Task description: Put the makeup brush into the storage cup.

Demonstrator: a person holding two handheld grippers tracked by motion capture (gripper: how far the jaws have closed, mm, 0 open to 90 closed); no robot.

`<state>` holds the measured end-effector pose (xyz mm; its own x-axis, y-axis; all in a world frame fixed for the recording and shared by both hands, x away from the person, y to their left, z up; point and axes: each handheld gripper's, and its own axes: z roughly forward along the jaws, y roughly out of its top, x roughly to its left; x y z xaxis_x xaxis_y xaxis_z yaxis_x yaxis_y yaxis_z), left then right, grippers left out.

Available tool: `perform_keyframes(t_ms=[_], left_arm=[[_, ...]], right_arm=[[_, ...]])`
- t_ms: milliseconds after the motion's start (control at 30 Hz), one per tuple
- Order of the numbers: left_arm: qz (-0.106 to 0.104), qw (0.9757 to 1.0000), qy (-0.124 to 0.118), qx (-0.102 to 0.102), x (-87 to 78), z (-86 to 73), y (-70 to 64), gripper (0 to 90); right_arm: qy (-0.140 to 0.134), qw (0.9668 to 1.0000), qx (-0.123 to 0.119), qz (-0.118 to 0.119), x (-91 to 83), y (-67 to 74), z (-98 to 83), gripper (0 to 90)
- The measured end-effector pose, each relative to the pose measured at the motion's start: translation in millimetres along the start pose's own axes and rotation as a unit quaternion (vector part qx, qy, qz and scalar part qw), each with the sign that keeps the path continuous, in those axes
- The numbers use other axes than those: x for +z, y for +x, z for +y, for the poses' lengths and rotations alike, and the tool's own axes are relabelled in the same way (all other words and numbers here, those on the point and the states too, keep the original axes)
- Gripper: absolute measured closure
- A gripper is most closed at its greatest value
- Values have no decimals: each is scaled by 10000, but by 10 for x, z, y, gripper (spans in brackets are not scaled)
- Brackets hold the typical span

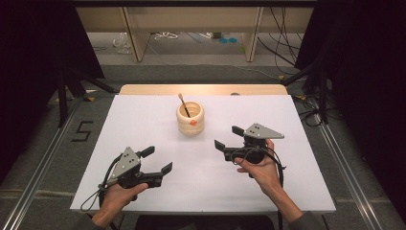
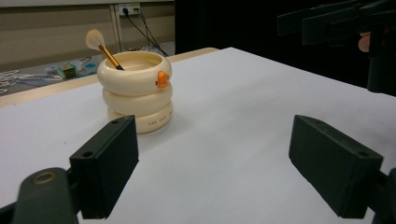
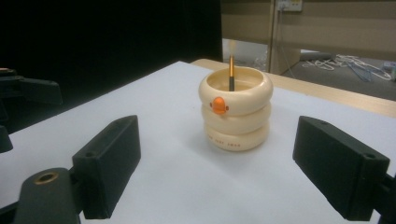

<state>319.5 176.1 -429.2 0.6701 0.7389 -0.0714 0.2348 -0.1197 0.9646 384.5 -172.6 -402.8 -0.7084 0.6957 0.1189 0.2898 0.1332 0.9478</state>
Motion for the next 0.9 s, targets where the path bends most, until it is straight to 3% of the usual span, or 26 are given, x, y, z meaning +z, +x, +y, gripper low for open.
perform_keyframes(t_ms=[433, 900], left_arm=[[10, 10000, 17, -20, 2, -3, -4, 157], [10, 10000, 5, -19, 0, -2, -2, 157]], right_arm=[[-66, 10000, 40, 27, -129, 41, -123, 157], [53, 10000, 52, 3, -255, 74, -247, 158]])
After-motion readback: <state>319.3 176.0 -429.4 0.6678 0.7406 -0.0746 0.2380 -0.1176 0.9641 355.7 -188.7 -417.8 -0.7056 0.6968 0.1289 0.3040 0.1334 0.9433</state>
